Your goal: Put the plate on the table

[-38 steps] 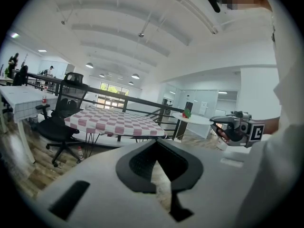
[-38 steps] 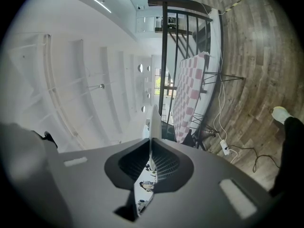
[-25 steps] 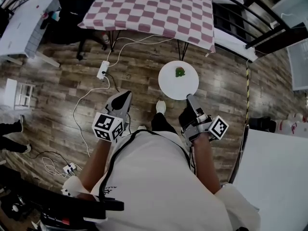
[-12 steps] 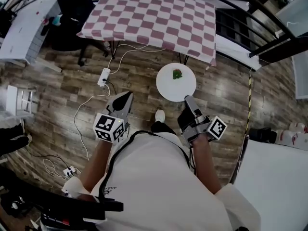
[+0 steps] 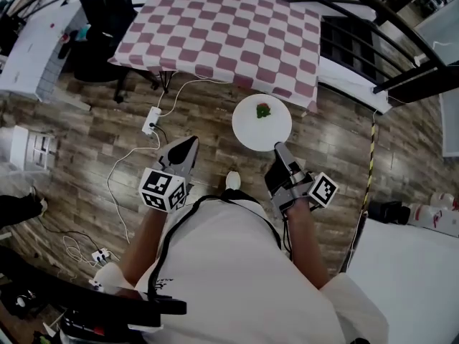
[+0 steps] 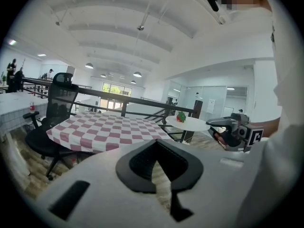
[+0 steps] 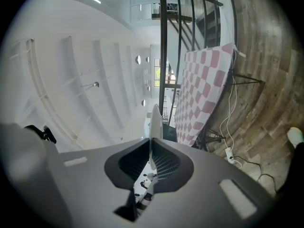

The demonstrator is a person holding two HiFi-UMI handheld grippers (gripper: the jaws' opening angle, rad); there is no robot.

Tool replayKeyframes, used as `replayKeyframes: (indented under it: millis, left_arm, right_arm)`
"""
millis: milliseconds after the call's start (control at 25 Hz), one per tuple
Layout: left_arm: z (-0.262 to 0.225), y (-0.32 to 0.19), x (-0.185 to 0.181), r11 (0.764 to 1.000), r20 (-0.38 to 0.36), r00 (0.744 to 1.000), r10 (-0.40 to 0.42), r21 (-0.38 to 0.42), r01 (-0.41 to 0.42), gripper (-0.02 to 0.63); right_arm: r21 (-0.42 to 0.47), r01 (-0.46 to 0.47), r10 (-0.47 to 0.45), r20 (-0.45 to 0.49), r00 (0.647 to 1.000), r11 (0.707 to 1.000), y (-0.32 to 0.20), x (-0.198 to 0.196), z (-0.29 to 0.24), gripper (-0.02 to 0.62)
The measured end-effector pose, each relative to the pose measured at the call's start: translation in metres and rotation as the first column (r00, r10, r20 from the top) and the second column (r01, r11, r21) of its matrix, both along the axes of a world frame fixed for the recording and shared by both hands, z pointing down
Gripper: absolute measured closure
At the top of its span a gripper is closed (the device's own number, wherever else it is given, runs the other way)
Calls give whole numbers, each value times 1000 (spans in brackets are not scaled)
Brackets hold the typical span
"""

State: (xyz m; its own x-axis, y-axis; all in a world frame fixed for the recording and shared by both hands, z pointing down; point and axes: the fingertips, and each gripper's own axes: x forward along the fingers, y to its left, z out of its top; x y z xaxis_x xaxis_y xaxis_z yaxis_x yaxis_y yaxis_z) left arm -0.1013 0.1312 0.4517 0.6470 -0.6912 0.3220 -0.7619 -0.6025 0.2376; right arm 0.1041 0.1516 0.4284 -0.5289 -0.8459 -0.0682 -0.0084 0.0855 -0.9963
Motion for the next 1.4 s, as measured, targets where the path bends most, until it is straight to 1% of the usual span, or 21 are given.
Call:
replayKeyframes:
  millis: [240, 400, 600, 800, 1000, 1400]
  left_arm:
    - [6, -16, 35, 1000, 14, 1000, 0, -10, 0, 598]
    - [7, -25, 53, 1000, 22, 1000, -9, -9, 9, 598]
    - [11, -28, 71, 1000, 31, 999, -15, -13, 15, 598]
    - [11, -33, 87, 1000, 37, 999, -6, -11, 6, 598]
    - [7, -39, 96, 1000, 43, 999, -4, -4, 4, 598]
    - [5, -51, 98, 1000, 47, 999, 0, 13, 0, 598]
  right_arm:
    - [-13, 9, -9, 6, 1000, 1000, -16, 33, 11, 572]
    - [-16, 32, -32, -2, 999, 999, -29, 51, 19, 572]
    - [-10, 60, -60, -2, 998, 998, -37, 66, 24, 572]
    - [-11, 59, -59, 9, 998, 998, -38, 76, 27, 572]
    - [-16, 58, -58, 16, 998, 998, -40, 83, 29, 572]
    - [0, 56, -56, 20, 998, 998, -48, 83, 28, 572]
